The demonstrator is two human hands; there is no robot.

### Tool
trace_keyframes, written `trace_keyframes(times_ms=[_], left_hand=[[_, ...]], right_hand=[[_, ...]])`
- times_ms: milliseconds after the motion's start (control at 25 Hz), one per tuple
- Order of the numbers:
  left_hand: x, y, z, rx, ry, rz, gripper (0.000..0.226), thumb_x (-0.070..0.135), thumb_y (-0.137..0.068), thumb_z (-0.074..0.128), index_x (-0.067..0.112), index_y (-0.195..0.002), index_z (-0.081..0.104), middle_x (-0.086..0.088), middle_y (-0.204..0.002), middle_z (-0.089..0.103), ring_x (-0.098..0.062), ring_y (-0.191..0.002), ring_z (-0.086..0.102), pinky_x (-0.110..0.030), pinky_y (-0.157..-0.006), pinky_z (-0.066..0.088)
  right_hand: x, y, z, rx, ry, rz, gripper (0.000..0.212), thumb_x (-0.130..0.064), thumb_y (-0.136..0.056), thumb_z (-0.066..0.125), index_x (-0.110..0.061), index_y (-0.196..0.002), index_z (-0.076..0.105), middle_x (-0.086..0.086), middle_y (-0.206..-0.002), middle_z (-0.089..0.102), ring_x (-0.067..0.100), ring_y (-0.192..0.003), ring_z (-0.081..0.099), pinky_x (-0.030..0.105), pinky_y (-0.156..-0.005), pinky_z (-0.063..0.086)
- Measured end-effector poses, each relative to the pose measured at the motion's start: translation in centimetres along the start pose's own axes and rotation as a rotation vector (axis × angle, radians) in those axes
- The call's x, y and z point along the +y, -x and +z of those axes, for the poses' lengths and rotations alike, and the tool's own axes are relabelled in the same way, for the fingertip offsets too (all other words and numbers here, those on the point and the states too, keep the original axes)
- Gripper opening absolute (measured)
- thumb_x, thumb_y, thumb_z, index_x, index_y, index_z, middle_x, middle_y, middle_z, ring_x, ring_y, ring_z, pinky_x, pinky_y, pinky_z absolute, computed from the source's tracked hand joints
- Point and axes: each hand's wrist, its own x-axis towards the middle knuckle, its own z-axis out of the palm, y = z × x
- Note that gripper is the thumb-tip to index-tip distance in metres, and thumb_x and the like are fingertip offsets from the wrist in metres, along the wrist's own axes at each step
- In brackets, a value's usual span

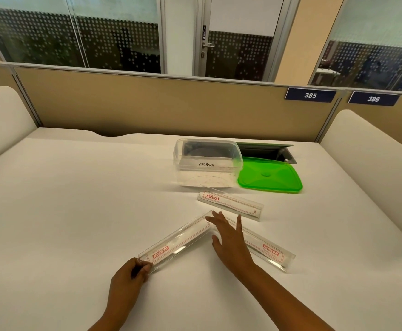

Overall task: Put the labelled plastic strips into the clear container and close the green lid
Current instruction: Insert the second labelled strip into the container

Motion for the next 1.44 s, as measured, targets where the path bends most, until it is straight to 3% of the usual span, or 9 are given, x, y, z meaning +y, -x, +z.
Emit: trace_keyframes(times_ms=[280,360,480,680,840,1000,1120,1360,1440], left_hand=[[2.8,-1.5,-0.4,0.143,0.108,0.083,0.007,0.012,-0.081,0.067,0.016,-0.079,0.061,-0.006,-0.094,0.059,-0.024,-0.084,0.058,-0.009,-0.059,0.046],[4.0,-2.1,-0.5,0.165,0.177,0.085,0.008,0.014,-0.08,0.067,0.019,-0.083,0.061,-0.003,-0.101,0.058,-0.023,-0.087,0.058,-0.02,-0.072,0.047],[5.1,-3.2,-0.6,0.129,0.283,0.038,0.009,0.016,-0.082,0.065,0.015,-0.091,0.063,-0.006,-0.102,0.063,-0.028,-0.089,0.062,-0.036,-0.083,0.051],[7.5,-4.8,-0.8,0.085,0.458,0.017,0.005,0.014,-0.083,0.065,0.012,-0.087,0.067,-0.011,-0.09,0.069,-0.022,-0.081,0.067,-0.038,-0.083,0.054],[9.7,-6.2,-0.5,0.067,0.521,0.054,0.008,0.012,-0.085,0.062,0.012,-0.091,0.068,-0.008,-0.087,0.069,-0.023,-0.085,0.067,-0.035,-0.08,0.054],[11.9,-8.0,0.0,0.086,0.541,0.095,0.029,0.006,-0.087,0.057,0.005,-0.116,0.059,-0.014,-0.103,0.064,-0.028,-0.091,0.065,-0.037,-0.086,0.051],[13.5,-9.2,0.4,0.066,0.584,0.116,0.04,0.003,-0.085,0.059,0.01,-0.124,0.051,-0.01,-0.112,0.062,-0.026,-0.098,0.063,-0.037,-0.09,0.05],[16.1,-11.5,1.6,0.037,0.454,0.18,0.038,0.004,-0.089,0.052,0.011,-0.125,0.046,0.001,-0.122,0.058,-0.018,-0.095,0.062,-0.029,-0.07,0.054],[17.2,-13.0,1.7,0.063,0.348,0.231,0.033,0.008,-0.09,0.051,0.01,-0.124,0.05,-0.002,-0.124,0.059,-0.017,-0.101,0.058,-0.031,-0.078,0.054]], right_hand=[[0.1,-0.9,-1.6,0.134,-0.203,-0.048,0.052,-0.003,-0.091,0.05,-0.026,-0.137,0.04,-0.007,-0.155,0.024,0.014,-0.147,0.013,0.023,-0.116,0.004],[0.1,-1.0,-2.0,0.149,-0.259,-0.025,0.054,-0.002,-0.09,0.05,-0.028,-0.136,0.041,-0.015,-0.152,0.02,0.013,-0.146,0.011,0.021,-0.114,0.008],[0.3,-1.3,-2.6,0.159,-0.34,0.01,0.051,-0.003,-0.088,0.053,-0.03,-0.13,0.047,-0.014,-0.152,0.027,0.011,-0.141,0.028,0.016,-0.109,0.024],[1.0,-2.4,-4.0,0.191,-0.451,0.056,0.043,0.004,-0.086,0.053,-0.017,-0.124,0.056,-0.003,-0.142,0.048,0.016,-0.125,0.051,0.034,-0.106,0.044],[1.5,-3.2,-4.8,0.241,-0.546,0.108,0.056,0.012,-0.085,0.05,-0.016,-0.134,0.046,-0.007,-0.12,0.061,0.016,-0.11,0.06,0.026,-0.095,0.05],[1.9,-4.5,-5.7,0.27,-0.608,0.092,0.058,0.011,-0.085,0.053,-0.035,-0.12,0.049,-0.011,-0.12,0.058,0.011,-0.099,0.06,0.006,-0.078,0.048],[2.3,-6.0,-6.2,0.31,-0.643,0.104,0.055,0.005,-0.085,0.059,-0.044,-0.107,0.05,-0.009,-0.124,0.056,0.006,-0.095,0.06,0.002,-0.073,0.047],[3.8,-9.5,-7.4,0.473,-0.687,0.217,0.03,-0.007,-0.084,0.066,-0.017,-0.112,0.062,-0.006,-0.105,0.063,0.004,-0.089,0.06,-0.003,-0.067,0.046],[4.2,-11.0,-8.2,0.539,-0.701,0.238,0.026,-0.008,-0.084,0.067,-0.012,-0.109,0.063,-0.004,-0.101,0.065,0.008,-0.09,0.062,-0.002,-0.068,0.047]])
